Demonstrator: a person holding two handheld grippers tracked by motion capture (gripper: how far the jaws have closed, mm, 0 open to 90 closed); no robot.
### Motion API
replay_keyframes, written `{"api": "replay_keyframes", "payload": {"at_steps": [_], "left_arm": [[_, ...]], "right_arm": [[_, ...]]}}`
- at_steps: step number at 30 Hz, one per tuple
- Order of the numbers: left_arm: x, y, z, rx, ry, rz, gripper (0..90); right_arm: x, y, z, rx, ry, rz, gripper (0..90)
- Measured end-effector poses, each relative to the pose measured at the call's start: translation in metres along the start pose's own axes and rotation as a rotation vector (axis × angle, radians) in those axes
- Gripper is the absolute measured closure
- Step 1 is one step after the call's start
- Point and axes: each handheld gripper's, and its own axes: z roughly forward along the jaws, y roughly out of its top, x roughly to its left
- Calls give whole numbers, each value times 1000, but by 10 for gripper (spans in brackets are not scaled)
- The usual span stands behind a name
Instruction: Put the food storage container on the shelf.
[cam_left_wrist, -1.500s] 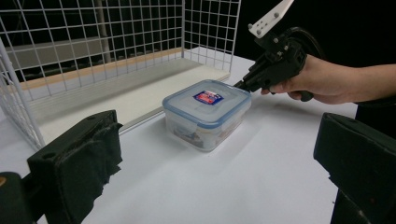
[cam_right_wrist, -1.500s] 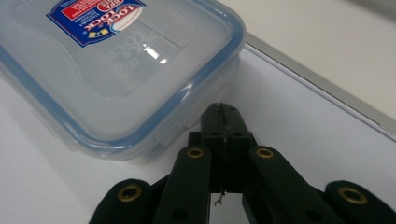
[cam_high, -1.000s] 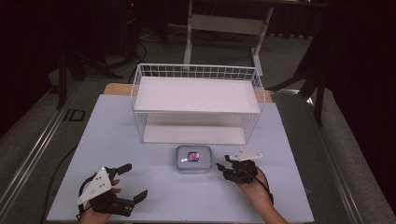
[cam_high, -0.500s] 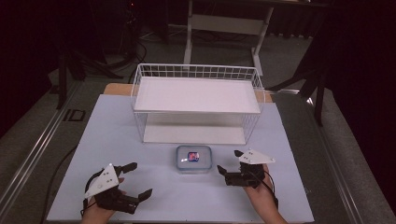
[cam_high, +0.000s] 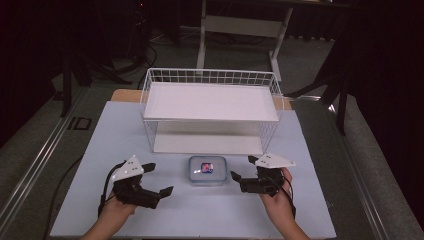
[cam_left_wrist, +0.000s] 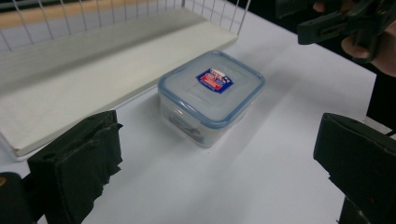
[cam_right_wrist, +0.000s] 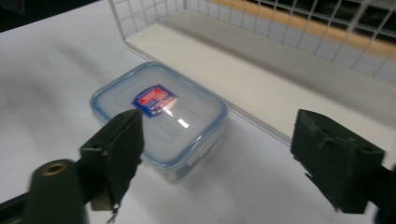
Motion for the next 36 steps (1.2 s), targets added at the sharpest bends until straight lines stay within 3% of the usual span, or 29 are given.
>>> {"api": "replay_keyframes", "payload": {"at_steps": [3,5,7,8,10,12,15,22,28,30,33,36], "left_arm": [[6,3,11,-6,-25,-46,17],[10,4,16,-23,-50,-65,17],[11,7,22,-20,-50,-70,17],[12,8,24,-23,-54,-77,17],[14,10,30,-15,-51,-110,17],[16,11,36,-1,-56,-144,17],[17,12,47,30,-72,-162,18],[24,5,75,118,-114,-261,18],[28,3,92,132,-109,-334,21],[28,4,95,135,-107,-348,71],[30,4,100,159,-129,-377,74],[31,2,103,171,-140,-406,155]], "right_arm": [[-1,3,8,16,6,63,106],[-1,5,13,14,10,74,106],[-1,6,16,7,2,83,106],[-1,7,18,16,22,87,106],[-1,7,22,30,17,92,106],[-3,7,27,43,41,126,107],[-6,7,35,53,59,175,109],[-7,2,53,109,91,228,136],[-7,-4,67,157,122,279,154],[-7,-5,71,168,128,304,164],[-7,-5,74,170,125,319,189],[-7,-6,76,183,134,339,189]]}}
